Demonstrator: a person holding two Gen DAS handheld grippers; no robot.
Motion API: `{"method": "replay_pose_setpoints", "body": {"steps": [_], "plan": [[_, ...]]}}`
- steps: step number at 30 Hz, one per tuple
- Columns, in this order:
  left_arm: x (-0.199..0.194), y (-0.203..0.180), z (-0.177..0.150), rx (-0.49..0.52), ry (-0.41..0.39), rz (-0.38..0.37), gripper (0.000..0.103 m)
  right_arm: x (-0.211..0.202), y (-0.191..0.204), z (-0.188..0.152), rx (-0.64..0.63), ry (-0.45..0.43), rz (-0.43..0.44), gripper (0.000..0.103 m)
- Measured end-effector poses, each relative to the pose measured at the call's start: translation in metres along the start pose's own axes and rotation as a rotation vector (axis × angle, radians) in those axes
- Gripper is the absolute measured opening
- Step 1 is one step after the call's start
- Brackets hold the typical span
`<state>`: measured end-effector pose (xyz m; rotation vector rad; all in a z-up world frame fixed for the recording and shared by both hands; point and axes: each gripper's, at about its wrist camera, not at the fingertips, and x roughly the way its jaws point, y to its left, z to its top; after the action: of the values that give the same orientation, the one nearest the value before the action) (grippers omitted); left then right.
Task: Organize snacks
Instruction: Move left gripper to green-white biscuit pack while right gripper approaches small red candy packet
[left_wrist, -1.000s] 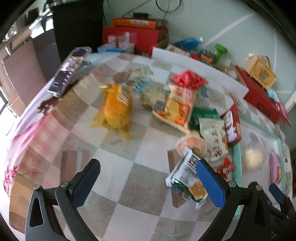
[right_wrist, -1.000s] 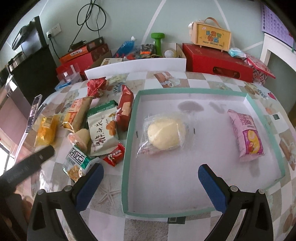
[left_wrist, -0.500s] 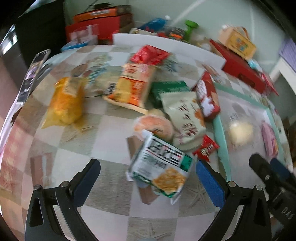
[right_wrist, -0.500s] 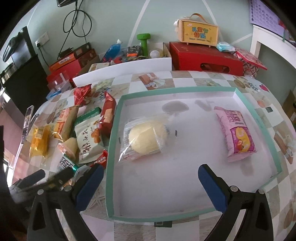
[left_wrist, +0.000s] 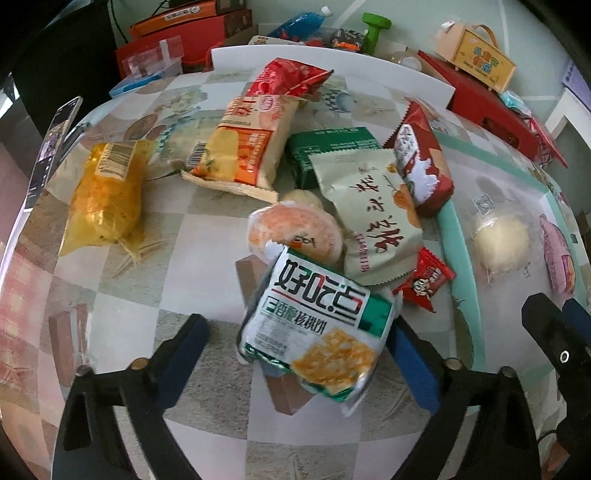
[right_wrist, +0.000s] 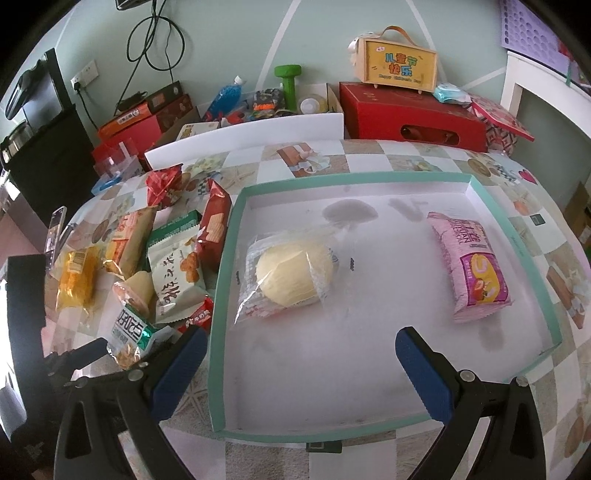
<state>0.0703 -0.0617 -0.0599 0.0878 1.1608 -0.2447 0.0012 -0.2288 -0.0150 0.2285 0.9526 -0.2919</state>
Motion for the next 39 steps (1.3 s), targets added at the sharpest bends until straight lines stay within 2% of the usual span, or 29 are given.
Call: {"method": "replay_pose_setpoints", "body": {"steps": [2, 8, 10, 16, 21, 23, 26, 28, 30, 34, 36, 39], "plan": [[-0.001, 0.004, 0.0, -0.008, -0.001, 0.004, 0.087, 0.001, 0.001, 0.0, -0.004, 0.003, -0.003, 0.103], [-0.002, 0.013, -0.001, -0.037, 0.005, 0.003, 0.086, 0.003, 0.005, -0.001, -0.018, 0.011, -0.009, 0.103], [-0.004, 0.018, 0.0, -0.052, 0.002, 0.008, 0.078, 0.004, 0.007, -0.002, -0.023, 0.012, -0.01, 0.103], [-0.007, 0.041, 0.0, -0.122, -0.005, 0.037, 0.07, 0.004, 0.015, -0.003, -0.049, 0.006, -0.003, 0.103], [-0.009, 0.059, 0.001, -0.193, -0.013, 0.027, 0.068, 0.002, 0.035, -0.006, -0.121, -0.015, 0.036, 0.102], [-0.01, 0.061, 0.0, -0.208, -0.012, 0.021, 0.067, 0.003, 0.045, -0.007, -0.156, -0.02, 0.054, 0.099], [-0.009, 0.065, 0.002, -0.222, -0.01, 0.013, 0.067, 0.006, 0.058, -0.009, -0.196, -0.021, 0.094, 0.088], [-0.009, 0.068, 0.002, -0.231, -0.009, 0.008, 0.067, 0.009, 0.067, -0.01, -0.222, -0.022, 0.116, 0.078], [-0.011, 0.071, 0.002, -0.244, -0.013, 0.001, 0.067, 0.009, 0.073, -0.012, -0.249, -0.032, 0.134, 0.072], [-0.013, 0.08, 0.002, -0.268, -0.021, -0.005, 0.067, 0.009, 0.085, -0.014, -0.302, -0.057, 0.164, 0.064], [-0.013, 0.083, 0.001, -0.278, -0.019, -0.011, 0.067, 0.012, 0.09, -0.016, -0.324, -0.055, 0.172, 0.064], [-0.011, 0.085, 0.0, -0.282, -0.014, -0.021, 0.067, 0.021, 0.094, -0.016, -0.343, -0.037, 0.173, 0.054]]}}
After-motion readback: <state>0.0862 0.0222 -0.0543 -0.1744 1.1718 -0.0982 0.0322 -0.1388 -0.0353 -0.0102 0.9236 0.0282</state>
